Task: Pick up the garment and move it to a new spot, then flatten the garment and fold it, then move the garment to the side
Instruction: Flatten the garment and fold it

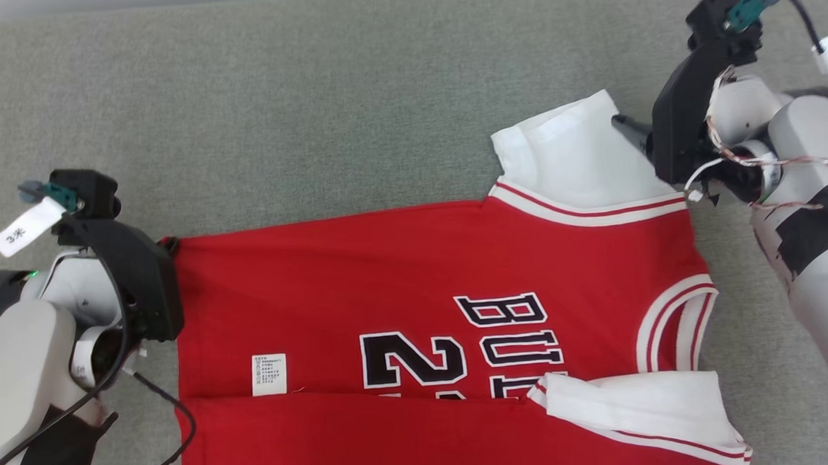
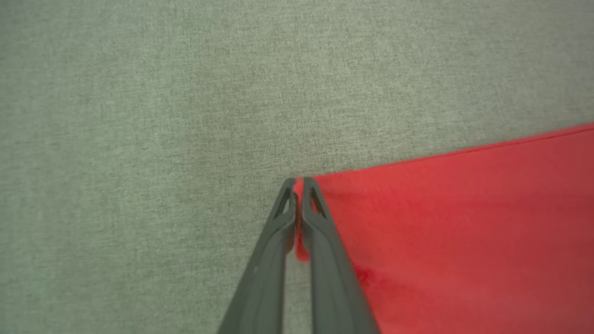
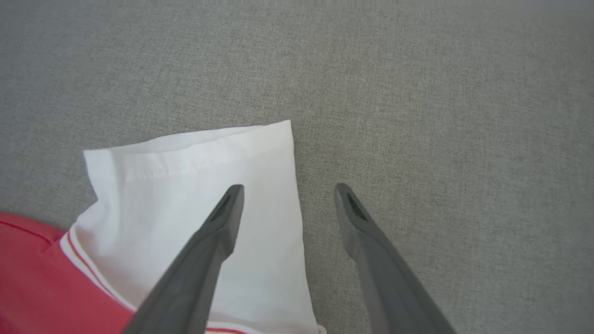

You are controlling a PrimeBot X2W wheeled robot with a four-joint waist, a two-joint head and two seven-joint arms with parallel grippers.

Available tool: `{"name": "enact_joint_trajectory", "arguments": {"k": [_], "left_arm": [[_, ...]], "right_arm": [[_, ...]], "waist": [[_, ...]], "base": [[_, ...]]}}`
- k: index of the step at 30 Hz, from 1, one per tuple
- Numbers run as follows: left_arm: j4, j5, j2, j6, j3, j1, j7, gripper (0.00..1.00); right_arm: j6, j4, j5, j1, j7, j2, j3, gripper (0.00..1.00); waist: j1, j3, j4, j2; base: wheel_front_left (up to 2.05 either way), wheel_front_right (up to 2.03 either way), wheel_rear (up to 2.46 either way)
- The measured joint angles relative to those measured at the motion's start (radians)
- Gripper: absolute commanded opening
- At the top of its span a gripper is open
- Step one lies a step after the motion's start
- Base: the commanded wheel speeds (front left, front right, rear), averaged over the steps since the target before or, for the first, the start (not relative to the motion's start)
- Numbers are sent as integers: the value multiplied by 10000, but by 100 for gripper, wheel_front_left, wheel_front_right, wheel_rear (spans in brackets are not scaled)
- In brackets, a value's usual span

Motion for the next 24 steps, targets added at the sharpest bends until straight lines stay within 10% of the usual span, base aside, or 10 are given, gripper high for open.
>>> {"name": "enact_joint_trajectory", "arguments": {"k": [20, 24], "left_arm": [[238, 2, -568, -393, -211, -928, -623, 0], [334, 2, -610, -466, -224, -1010, -746, 0]], "right_arm": [[0, 838, 205, -779, -575, -366, 153, 100], [0, 966, 330, -864, -608, -360, 209, 78]], "waist": [[-1, 940, 899, 0], [-1, 1010, 970, 0]], "base": [[0, 0, 0], [0, 0, 0]]}}
